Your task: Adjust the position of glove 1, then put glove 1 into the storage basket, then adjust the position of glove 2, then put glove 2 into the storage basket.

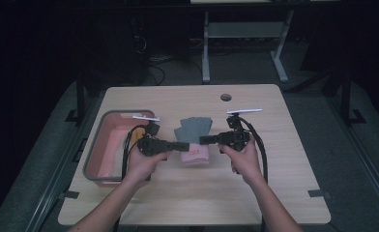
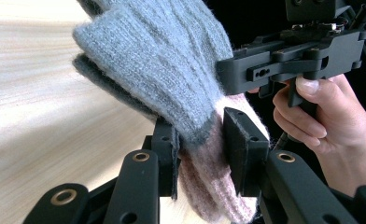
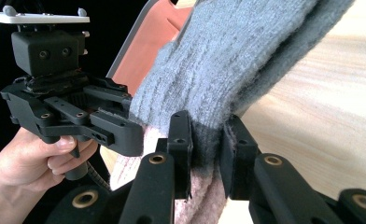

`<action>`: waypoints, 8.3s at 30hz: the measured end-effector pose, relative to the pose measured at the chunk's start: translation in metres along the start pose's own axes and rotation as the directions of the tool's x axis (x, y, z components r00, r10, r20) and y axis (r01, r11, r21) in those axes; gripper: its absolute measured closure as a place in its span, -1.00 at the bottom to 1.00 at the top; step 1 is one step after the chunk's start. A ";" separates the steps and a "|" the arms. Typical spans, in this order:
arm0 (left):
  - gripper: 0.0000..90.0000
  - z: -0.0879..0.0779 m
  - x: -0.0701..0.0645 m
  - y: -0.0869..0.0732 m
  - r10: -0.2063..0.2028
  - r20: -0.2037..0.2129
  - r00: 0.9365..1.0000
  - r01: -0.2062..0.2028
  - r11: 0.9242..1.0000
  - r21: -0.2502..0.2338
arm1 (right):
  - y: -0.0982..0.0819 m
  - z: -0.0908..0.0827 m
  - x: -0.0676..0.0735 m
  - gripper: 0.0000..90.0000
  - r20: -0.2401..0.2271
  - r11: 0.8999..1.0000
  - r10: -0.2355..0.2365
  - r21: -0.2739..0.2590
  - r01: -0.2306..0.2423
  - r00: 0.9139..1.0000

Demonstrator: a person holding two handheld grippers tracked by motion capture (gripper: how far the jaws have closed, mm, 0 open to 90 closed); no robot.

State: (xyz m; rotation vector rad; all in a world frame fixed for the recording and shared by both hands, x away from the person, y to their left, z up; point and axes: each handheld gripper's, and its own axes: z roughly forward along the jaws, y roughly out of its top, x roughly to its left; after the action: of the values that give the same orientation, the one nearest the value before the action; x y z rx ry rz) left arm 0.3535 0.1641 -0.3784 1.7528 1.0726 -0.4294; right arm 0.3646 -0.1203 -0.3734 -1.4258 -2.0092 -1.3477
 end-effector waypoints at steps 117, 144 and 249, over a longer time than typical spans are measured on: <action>0.59 -0.163 0.058 -0.009 -0.085 -0.123 0.989 0.073 0.992 -0.099 | 0.055 0.148 0.085 0.67 -0.155 0.987 -0.082 0.125 0.102 0.984; 0.60 -0.173 0.077 -0.018 -0.120 -0.128 0.985 0.108 0.990 -0.095 | 0.054 0.171 0.080 0.63 -0.161 0.982 -0.064 0.164 0.091 0.985; -0.12 -0.078 0.015 0.022 0.024 -0.114 0.993 -0.025 1.000 0.000 | 0.020 0.005 -0.013 0.15 0.007 1.000 -0.009 -0.017 0.010 1.000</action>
State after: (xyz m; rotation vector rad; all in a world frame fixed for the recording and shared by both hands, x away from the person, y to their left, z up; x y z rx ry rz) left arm 0.3651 0.2374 -0.3421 1.8051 1.1301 -0.3159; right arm 0.3886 -0.1222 -0.3747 -1.4323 -2.0164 -1.3685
